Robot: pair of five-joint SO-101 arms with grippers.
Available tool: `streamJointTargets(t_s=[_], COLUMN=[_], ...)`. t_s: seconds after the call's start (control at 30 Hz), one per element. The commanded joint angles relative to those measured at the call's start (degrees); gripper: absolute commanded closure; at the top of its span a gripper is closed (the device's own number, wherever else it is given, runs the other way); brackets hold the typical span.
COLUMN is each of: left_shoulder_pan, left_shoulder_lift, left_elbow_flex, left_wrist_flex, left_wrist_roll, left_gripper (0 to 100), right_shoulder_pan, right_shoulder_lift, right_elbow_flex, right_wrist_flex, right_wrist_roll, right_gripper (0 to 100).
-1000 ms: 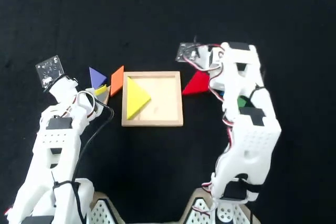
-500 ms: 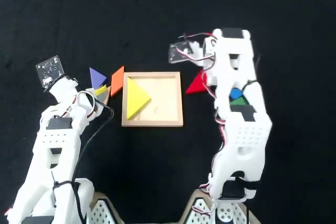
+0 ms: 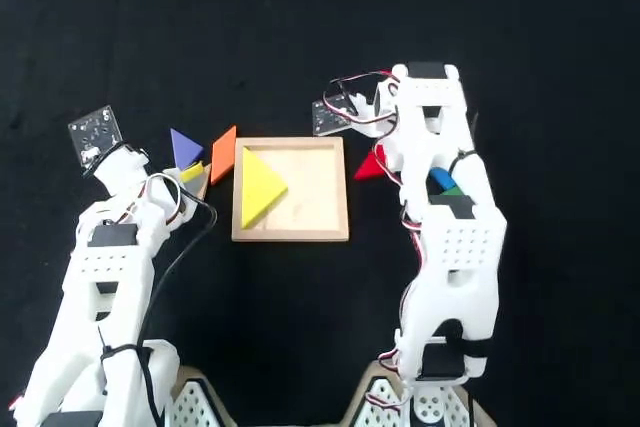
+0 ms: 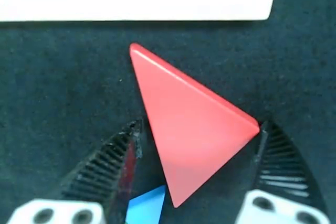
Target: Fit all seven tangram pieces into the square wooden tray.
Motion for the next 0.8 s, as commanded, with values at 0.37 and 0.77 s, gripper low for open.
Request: streamJointTargets(t_s=[0.37, 0.77], left_shoulder_pan=[-0.75, -0.75], left_shoulder_lift=[0.0, 0.0], left_elbow_flex=[-0.84, -0.75], left_wrist_flex=[-1.05, -1.05], left_wrist_roll=[0.09, 0.09], left_gripper=[71, 71], right_shoulder_pan=[-4.13, -0.7], right_shoulder_lift=[-0.84, -0.84], right_elbow_flex=[-3.3, -3.3], right_wrist_flex=[-1.05, -1.05], right_wrist_roll=[0.88, 2.11], right_gripper=[66.6, 66.6])
